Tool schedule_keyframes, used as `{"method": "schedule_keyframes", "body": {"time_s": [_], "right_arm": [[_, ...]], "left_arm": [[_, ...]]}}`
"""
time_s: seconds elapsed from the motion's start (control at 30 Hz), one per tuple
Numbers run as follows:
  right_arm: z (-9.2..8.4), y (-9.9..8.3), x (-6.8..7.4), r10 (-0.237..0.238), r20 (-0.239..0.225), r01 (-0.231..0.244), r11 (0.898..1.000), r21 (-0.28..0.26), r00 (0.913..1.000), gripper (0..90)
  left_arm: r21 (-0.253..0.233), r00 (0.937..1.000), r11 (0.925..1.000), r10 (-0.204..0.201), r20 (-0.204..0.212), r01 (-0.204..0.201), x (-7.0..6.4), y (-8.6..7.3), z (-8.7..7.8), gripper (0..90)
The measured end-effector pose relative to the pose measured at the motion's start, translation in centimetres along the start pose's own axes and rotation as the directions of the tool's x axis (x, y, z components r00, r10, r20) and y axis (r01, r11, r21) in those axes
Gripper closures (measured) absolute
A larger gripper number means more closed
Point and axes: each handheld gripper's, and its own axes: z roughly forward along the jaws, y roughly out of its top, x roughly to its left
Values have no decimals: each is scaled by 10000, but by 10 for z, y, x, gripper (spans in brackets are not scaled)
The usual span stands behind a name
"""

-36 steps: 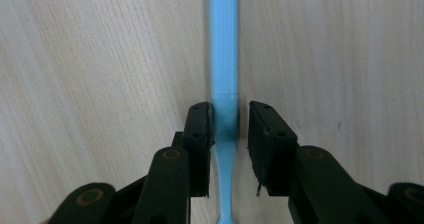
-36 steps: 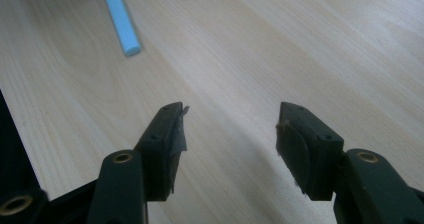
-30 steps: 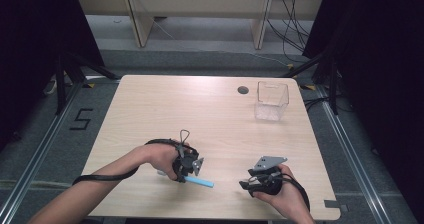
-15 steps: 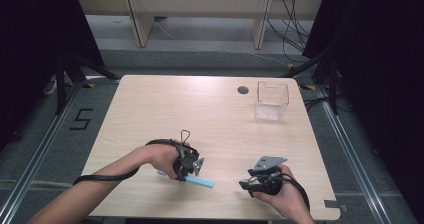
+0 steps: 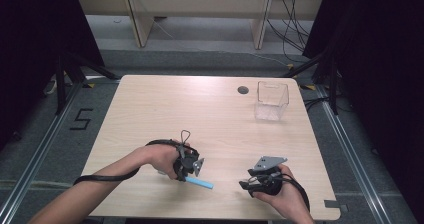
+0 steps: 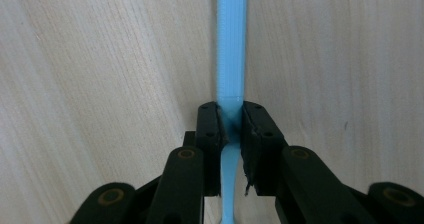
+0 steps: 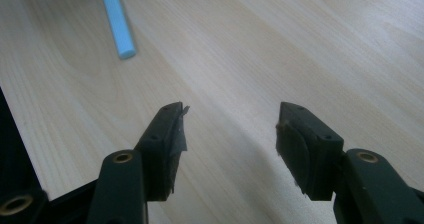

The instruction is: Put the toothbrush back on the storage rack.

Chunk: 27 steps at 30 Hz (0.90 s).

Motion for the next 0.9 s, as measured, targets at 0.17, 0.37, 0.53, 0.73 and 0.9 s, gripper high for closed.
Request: {"method": "schedule_keyframes", "body": {"time_s": [0.17, 0.37, 0.53, 0.73, 0.9], "right_arm": [[1, 1, 0, -249, 13, 249, 9997, -54, 9997, 453], [2, 2, 2, -18, -10, 18, 9999, -149, 10000, 453], [0, 7, 5, 5, -166, -5, 10000, -5, 9999, 454], [4, 16, 7, -218, -288, 213, 9996, -158, 9993, 455], [5, 18, 9, -295, -353, 294, 9996, -52, 9989, 455]], "left_arm": [[-111, 10000, 9999, 89, 6, -89, -1, -1, -3, 783], [-242, 10000, 9997, 36, -21, -36, -2, -3, -6, 784], [-248, 10000, 9997, -27, -39, 26, -2, -6, -9, 785], [-266, 9999, 9996, -70, -149, 66, -3, -8, -16, 785], [-295, 9998, 9996, -42, -210, 36, -3, -8, -18, 785]]}}
